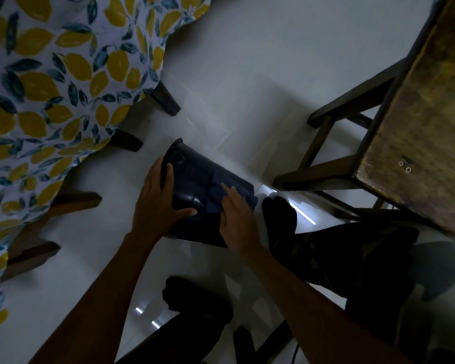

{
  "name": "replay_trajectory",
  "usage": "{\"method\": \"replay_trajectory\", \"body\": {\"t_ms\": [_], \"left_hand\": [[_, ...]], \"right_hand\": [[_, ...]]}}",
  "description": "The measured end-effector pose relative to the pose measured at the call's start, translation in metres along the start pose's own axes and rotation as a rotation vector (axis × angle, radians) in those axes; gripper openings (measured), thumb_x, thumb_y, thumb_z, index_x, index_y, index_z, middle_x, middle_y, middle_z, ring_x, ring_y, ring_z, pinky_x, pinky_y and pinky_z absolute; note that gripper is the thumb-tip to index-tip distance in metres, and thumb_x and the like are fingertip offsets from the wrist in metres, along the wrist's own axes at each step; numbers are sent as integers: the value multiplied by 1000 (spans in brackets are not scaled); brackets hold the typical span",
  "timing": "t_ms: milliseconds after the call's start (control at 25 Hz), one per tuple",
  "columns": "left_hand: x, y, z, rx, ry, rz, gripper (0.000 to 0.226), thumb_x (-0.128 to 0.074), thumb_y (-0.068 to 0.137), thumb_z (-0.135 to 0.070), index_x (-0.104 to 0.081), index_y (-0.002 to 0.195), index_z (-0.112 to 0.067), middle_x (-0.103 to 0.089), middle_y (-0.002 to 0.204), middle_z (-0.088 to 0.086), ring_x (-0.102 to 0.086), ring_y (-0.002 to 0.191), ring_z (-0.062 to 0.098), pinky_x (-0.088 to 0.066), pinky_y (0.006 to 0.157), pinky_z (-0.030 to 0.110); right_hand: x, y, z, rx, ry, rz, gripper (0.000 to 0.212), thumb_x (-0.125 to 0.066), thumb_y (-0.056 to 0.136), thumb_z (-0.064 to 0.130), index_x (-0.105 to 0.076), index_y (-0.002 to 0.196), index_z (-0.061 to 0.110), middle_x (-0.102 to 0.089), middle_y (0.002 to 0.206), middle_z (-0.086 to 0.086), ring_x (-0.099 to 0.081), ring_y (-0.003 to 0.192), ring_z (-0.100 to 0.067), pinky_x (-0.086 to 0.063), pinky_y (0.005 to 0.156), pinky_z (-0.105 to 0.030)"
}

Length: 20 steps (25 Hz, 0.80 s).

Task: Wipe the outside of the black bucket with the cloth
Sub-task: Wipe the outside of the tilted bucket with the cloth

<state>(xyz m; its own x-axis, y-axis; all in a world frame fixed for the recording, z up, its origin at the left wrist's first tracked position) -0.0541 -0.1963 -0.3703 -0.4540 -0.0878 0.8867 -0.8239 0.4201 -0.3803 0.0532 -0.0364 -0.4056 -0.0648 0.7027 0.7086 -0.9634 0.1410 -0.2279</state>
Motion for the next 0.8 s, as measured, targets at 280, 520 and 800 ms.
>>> {"method": "replay_trajectory", "body": {"t_ms": [280,520,800], "left_hand": [[0,9,-3,-20,-13,11,130,-75,61,-72,-14,156,-7,-10,162,26,-22,143,47,-37,106,63],[-1,0,-1,-12,-45,12,128,-61,60,-79,-14,156,-8,-9,162,24,-22,143,47,-41,103,64],[7,15,-10,-28,-38,15,129,-60,64,-85,-12,157,-9,-4,164,21,-18,145,44,-37,106,63]], "right_hand": [[1,58,-48,-317,-25,34,42,-40,93,17,-48,133,8,-58,130,-16,-52,123,-37,-38,107,-45],[-16,-54,-3,-37,-154,-73,54,-57,93,10,-42,145,14,-22,163,-6,-11,152,-28,-26,119,-46],[-19,-90,0,-623,484,-327,57,-50,97,7,-34,149,24,-33,153,4,-33,135,-3,-34,108,-20]]}}
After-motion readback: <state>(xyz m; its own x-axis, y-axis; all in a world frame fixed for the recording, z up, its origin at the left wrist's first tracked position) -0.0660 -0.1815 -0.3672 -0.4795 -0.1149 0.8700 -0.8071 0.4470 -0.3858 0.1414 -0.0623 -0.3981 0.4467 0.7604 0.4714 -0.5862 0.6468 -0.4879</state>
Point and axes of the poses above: each hand's wrist, its own y-axis towards the middle knuckle, its own x-axis out of the back of the hand, z = x × y, the point moved 7 cm from there along y, towards the middle knuckle
